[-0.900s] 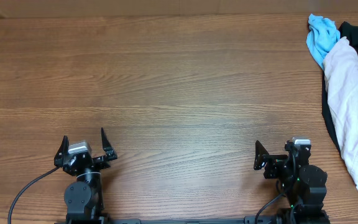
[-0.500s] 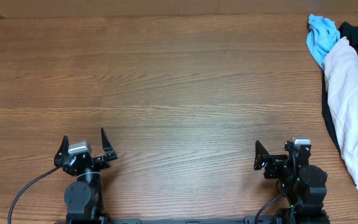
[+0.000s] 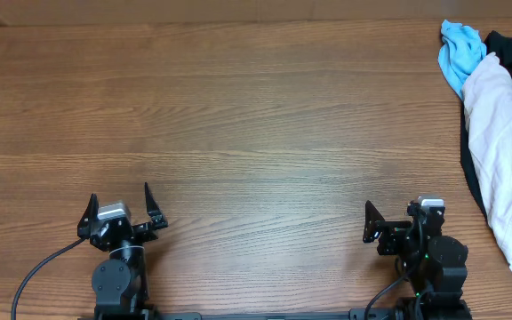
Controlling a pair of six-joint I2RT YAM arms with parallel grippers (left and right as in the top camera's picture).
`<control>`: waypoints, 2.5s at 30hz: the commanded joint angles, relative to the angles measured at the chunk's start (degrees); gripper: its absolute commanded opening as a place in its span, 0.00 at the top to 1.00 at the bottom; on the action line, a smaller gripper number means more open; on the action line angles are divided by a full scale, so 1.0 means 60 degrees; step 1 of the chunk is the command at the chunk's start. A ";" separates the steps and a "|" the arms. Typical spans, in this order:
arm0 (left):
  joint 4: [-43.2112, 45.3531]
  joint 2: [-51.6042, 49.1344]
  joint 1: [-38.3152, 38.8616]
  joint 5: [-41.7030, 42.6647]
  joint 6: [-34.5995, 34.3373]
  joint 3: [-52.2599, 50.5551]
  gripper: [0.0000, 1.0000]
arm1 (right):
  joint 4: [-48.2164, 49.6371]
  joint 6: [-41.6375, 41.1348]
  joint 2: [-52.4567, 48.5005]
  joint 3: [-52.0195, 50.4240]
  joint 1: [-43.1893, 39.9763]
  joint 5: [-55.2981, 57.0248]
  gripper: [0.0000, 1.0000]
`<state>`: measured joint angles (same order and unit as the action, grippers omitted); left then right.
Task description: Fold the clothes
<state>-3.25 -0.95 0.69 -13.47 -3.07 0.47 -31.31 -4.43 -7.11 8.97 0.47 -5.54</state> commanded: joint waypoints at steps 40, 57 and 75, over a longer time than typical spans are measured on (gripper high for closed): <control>0.0018 0.0113 -0.0066 0.0069 -0.0135 -0.0033 0.00 | -0.0091 0.0066 0.0084 -0.0066 0.0025 0.0084 0.00; 0.0018 0.0113 -0.0066 0.0073 -0.0135 -0.0033 0.00 | -0.0004 -0.0004 0.0084 -0.0066 0.0025 0.0055 0.00; 0.0018 0.0113 -0.0066 0.0073 -0.0135 -0.0033 0.00 | 0.0594 -0.1530 0.0084 0.0914 0.0025 -0.1526 0.00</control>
<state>-3.25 -0.95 0.69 -13.47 -3.07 0.47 -28.16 -10.76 -7.11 9.96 0.47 -11.99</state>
